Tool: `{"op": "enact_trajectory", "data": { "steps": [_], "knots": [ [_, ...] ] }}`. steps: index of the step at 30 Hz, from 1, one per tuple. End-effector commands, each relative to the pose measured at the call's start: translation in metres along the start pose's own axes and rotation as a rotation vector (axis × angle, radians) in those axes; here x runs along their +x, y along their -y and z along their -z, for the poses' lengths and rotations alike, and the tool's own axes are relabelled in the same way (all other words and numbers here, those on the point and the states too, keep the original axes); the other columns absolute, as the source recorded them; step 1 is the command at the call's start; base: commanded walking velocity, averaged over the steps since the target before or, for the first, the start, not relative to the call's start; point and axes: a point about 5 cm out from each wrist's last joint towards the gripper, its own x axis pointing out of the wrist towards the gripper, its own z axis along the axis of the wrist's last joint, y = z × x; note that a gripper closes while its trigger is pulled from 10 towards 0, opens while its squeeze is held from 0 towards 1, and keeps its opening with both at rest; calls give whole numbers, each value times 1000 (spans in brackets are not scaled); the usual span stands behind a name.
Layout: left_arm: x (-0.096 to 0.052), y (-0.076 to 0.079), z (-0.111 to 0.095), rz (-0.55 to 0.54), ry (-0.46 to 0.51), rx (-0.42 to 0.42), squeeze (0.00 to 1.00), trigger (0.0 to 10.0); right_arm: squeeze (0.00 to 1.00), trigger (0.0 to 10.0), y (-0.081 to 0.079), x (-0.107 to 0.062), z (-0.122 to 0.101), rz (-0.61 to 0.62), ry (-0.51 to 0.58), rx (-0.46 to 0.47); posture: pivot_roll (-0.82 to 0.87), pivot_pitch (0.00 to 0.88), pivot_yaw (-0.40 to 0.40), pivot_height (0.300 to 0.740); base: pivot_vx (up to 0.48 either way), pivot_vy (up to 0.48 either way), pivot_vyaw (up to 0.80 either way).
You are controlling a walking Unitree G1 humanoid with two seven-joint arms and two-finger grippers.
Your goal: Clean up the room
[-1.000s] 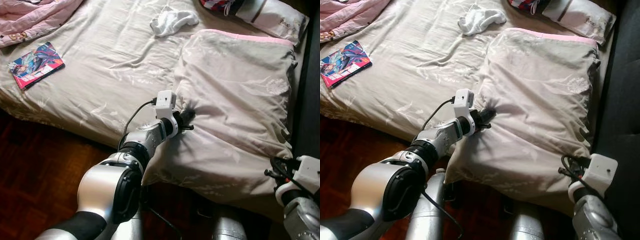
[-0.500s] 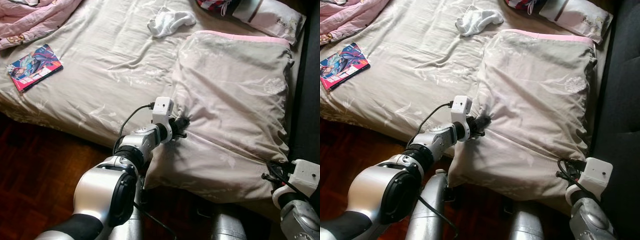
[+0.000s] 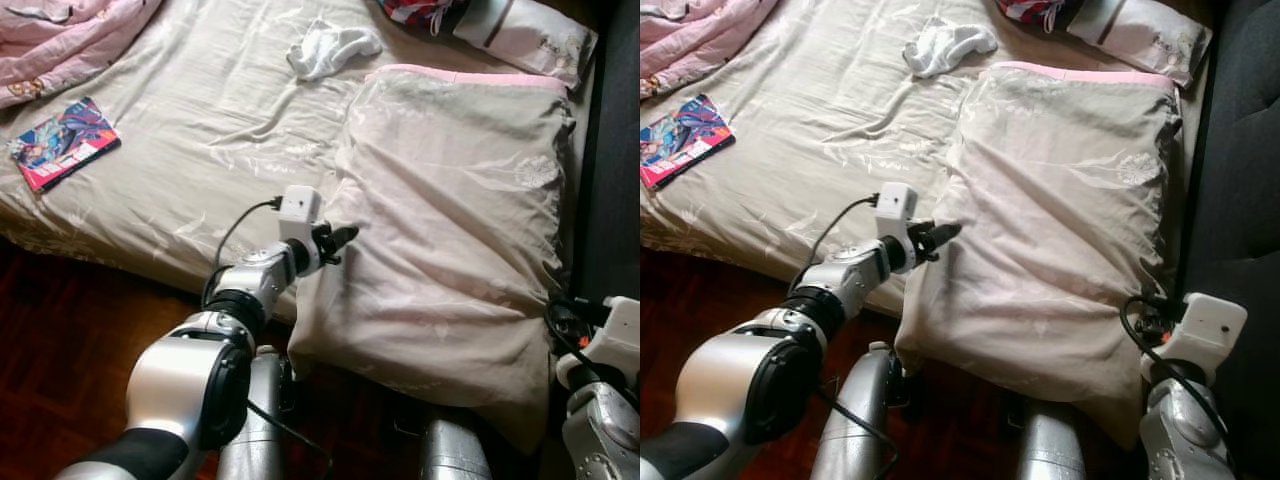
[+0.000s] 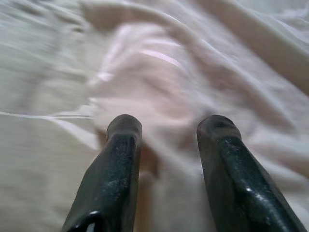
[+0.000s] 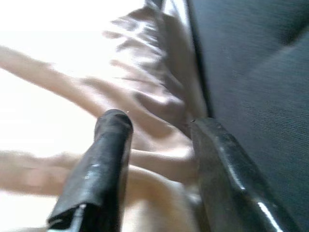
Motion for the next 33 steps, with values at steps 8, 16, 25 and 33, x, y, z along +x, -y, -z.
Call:
{"op": "enact_trajectory", "data": {
  "steps": [8,16,25,33],
  "knots": [
    [-46,-66,15,-290,95,72,0,10000,0,10000,-28,-1,20,-95,-12,19,-169,352,138,636,0,0,0],
    [-75,-79,44,-416,138,133,0,10000,0,10000,-41,9,23,-103,18,67,-158,263,125,636,0,0,0],
    [-88,-74,83,-482,72,173,0,10000,0,10000,-34,22,40,-73,0,54,-163,181,115,681,0,0,0],
    [-94,-73,105,-528,0,142,0,10000,0,10000,-38,29,52,-100,-24,47,-169,132,101,731,0,0,0]
  ]
}}
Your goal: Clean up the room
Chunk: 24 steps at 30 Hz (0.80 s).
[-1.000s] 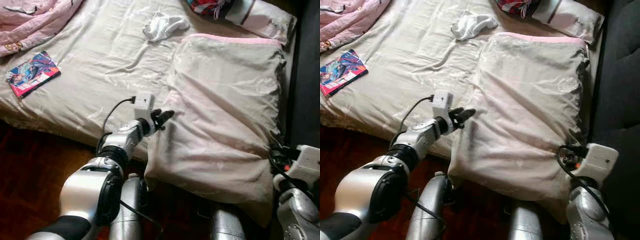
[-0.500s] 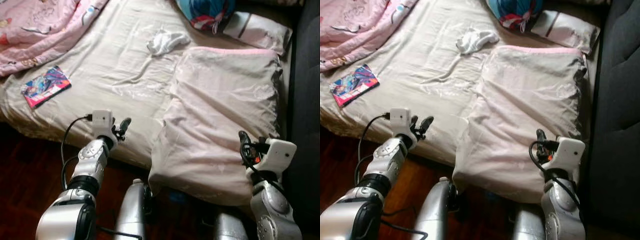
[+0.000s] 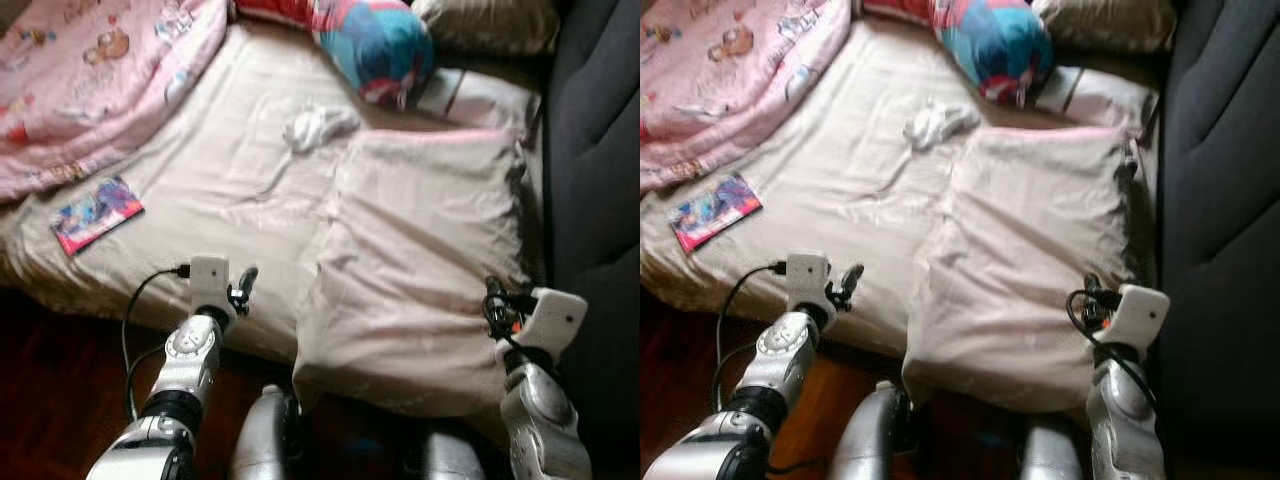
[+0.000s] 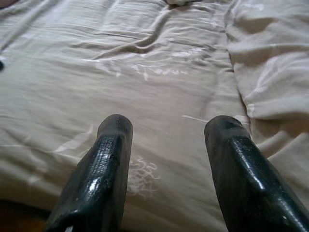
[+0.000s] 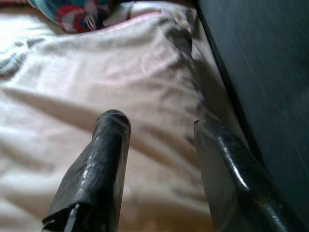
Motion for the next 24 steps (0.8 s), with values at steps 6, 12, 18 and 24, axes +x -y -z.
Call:
{"op": "enact_trajectory", "data": {
  "steps": [6,12,18,24],
  "knots": [
    [-15,-2,35,-34,-117,12,0,10000,0,10000,0,-1,28,-13,-79,0,-165,95,89,740,0,0,0],
    [-34,-8,68,-66,-266,36,0,10000,0,10000,10,-8,64,-1,-228,-40,-167,72,82,740,0,0,0],
    [-53,-14,96,-147,-404,-80,0,10000,0,10000,21,-26,100,37,-379,-42,-162,67,75,740,0,0,0],
    [-66,-15,112,-166,-499,-50,0,10000,0,10000,31,-41,122,117,-498,-18,-156,81,65,740,0,0,0]
  ]
}}
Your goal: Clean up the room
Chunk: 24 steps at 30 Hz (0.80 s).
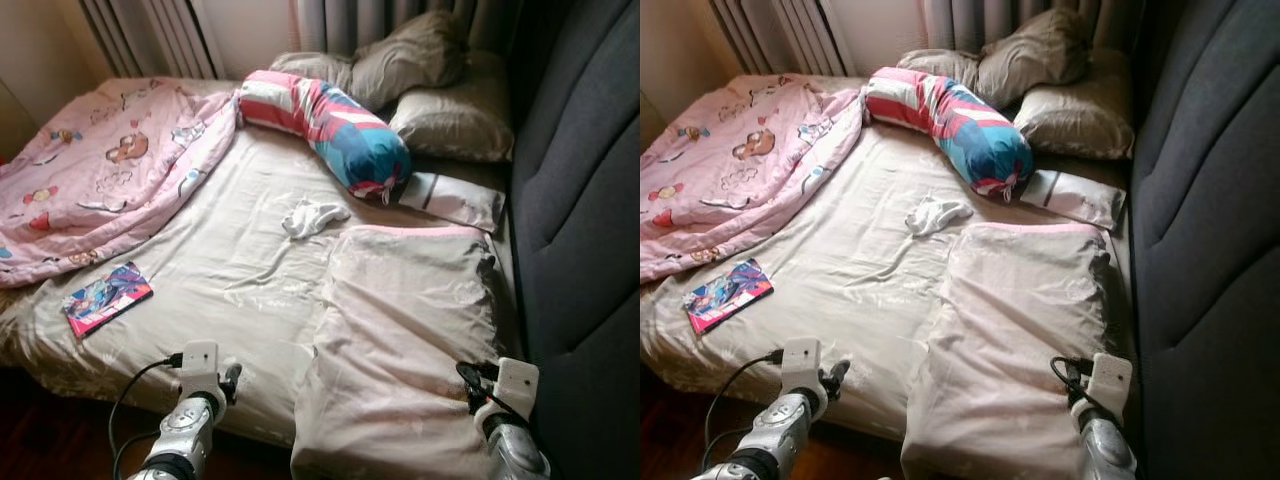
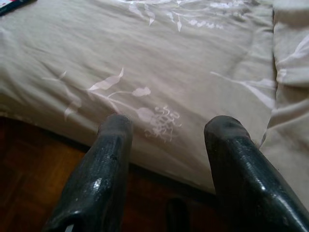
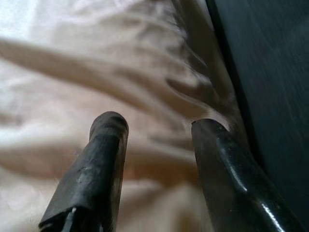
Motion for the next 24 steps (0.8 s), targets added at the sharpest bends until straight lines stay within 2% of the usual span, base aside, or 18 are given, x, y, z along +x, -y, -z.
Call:
{"op": "enact_trajectory", "data": {
  "steps": [1,5,7,8,14,15,18,20,24],
  "knots": [
    [-5,-5,21,-23,-86,24,0,10000,0,10000,1,-3,14,26,-65,1,-156,83,66,740,0,0,0],
    [-8,-4,29,-15,-129,61,0,10000,0,10000,3,-7,27,38,-123,-18,-153,88,67,740,0,0,0],
    [-11,-2,39,3,-168,123,0,10000,0,10000,4,-10,36,38,-169,-39,-152,89,68,740,0,0,0],
    [-13,-1,47,11,-204,155,0,10000,0,10000,3,-13,44,22,-205,-76,-153,96,65,740,0,375,0],
    [-16,-1,53,-6,-229,136,0,10000,0,10000,7,-17,52,12,-229,-131,-151,109,53,740,0,391,0],
    [-17,-1,55,-1,-236,149,0,10000,0,10000,9,-19,54,-4,-241,-175,-146,110,47,740,0,401,0],
    [-18,0,59,14,-251,188,0,10000,0,10000,10,-20,57,-21,-257,-220,-142,112,38,740,0,404,0],
    [-21,0,66,29,-279,243,0,10000,0,10000,9,-22,61,-50,-275,-276,-138,116,26,740,0,403,0],
    [-25,0,74,22,-307,252,0,10000,0,10000,6,-23,63,-75,-282,-321,-133,115,18,740,0,412,0]
  ]
}}
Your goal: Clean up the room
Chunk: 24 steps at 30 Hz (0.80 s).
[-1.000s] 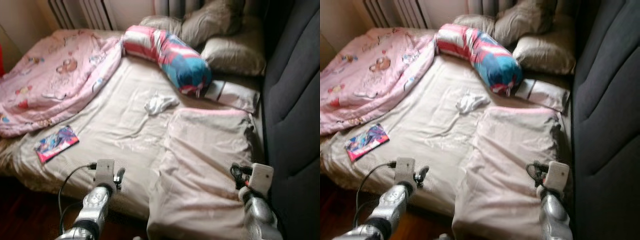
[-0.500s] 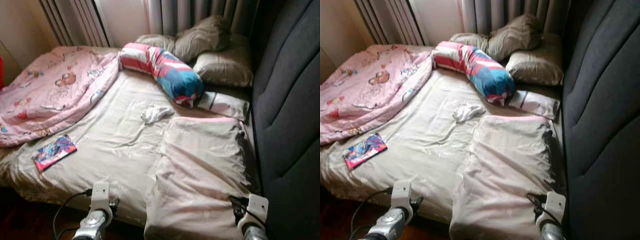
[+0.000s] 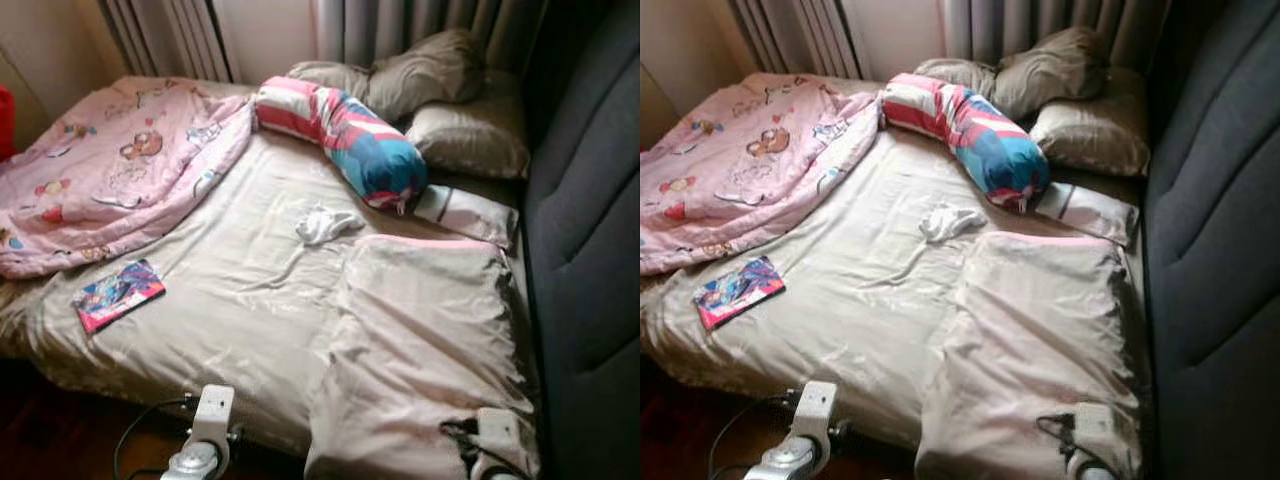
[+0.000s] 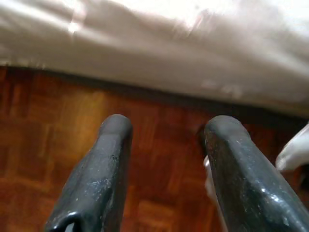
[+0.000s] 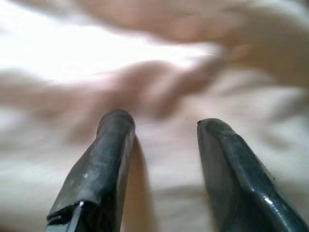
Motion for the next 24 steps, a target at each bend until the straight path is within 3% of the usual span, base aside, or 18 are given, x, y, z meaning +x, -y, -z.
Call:
{"op": "enact_trajectory", "data": {
  "steps": [1,12,24],
  "knots": [
    [-1,4,8,3,-33,29,0,10000,0,10000,4,-2,9,5,-35,-19,-133,115,18,740,0,424,0],
    [-5,4,26,10,-88,60,0,10000,0,10000,-4,-3,14,-18,-58,-29,-135,116,25,740,0,429,0],
    [-5,14,26,36,-91,68,0,10000,0,10000,7,-6,23,3,-97,-16,-149,106,12,740,0,459,0]
  ]
}}
